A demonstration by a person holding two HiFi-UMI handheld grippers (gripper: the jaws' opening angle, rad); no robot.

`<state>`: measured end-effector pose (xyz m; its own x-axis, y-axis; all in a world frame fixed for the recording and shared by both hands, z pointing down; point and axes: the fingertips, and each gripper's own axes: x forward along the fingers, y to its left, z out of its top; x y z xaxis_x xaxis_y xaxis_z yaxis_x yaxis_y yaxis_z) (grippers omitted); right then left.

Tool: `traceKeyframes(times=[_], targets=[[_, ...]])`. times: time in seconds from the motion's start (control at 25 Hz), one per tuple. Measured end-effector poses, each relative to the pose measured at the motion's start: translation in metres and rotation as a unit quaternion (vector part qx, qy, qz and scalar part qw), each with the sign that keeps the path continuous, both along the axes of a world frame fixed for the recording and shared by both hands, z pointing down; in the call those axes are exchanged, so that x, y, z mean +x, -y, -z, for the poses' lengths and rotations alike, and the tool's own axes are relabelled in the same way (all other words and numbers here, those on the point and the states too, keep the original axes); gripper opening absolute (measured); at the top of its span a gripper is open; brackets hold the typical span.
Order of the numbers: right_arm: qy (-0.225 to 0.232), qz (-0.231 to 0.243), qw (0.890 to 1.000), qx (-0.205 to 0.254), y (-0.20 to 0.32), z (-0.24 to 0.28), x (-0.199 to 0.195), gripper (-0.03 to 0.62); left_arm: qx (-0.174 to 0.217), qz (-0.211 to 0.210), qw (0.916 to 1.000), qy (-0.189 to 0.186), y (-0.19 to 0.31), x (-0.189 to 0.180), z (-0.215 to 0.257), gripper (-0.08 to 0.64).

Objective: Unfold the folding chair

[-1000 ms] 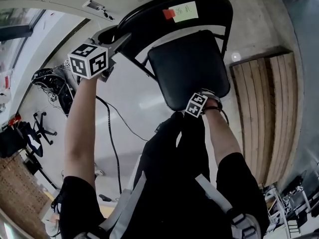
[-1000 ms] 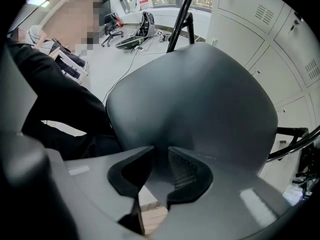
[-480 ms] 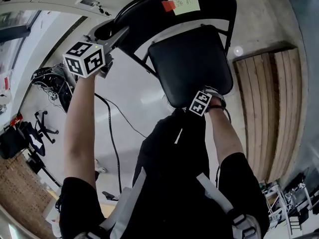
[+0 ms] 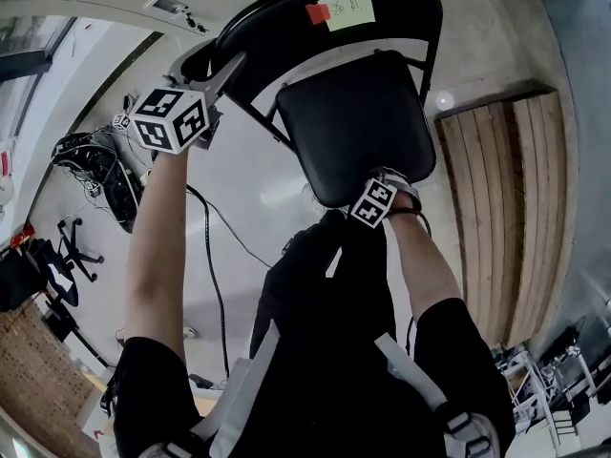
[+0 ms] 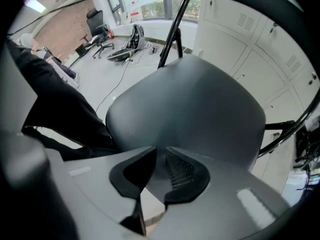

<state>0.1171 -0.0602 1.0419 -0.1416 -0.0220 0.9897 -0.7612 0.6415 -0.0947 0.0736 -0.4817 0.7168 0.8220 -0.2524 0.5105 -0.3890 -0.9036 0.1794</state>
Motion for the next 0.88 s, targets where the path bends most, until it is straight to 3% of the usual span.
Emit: traceKeyframes(times=[0.28, 0.36, 0.44, 0.52, 0.64, 0.8, 0.88], targets=[[0.029, -0.041, 0.996, 0.073, 0.054, 0.084, -0.007, 0.075, 0.096, 0.031, 0.9921, 0.075, 0.002, -0.019, 0.033, 0.238], [0.032, -0.055, 0.993, 0.103, 0.069, 0.116, -0.009, 0.074, 0.103, 0.046, 0.9916, 0.064, -0.013, -0.030, 0.054, 0.236], [0.056, -0.101, 0.984, 0.134, 0.085, 0.154, -0.011, 0.071, 0.084, 0.068, 0.9937, 0.028, -0.035, -0.039, 0.075, 0.236], [0.097, -0.179, 0.966, 0.162, 0.104, 0.192, -0.010, 0.060, 0.066, 0.093, 0.9934, -0.011, -0.055, -0.050, 0.094, 0.235], [0.146, -0.272, 0.929, 0.204, 0.127, 0.242, 0.003, 0.042, 0.053, 0.115, 0.9907, -0.050, -0.084, -0.066, 0.119, 0.233], [0.169, -0.294, 0.895, 0.288, 0.146, 0.307, 0.024, 0.023, 0.046, 0.152, 0.9817, -0.104, -0.127, -0.084, 0.155, 0.224], [0.183, -0.296, 0.876, 0.334, 0.149, 0.346, 0.031, 0.006, 0.054, 0.174, 0.9750, -0.127, -0.149, -0.093, 0.173, 0.168]])
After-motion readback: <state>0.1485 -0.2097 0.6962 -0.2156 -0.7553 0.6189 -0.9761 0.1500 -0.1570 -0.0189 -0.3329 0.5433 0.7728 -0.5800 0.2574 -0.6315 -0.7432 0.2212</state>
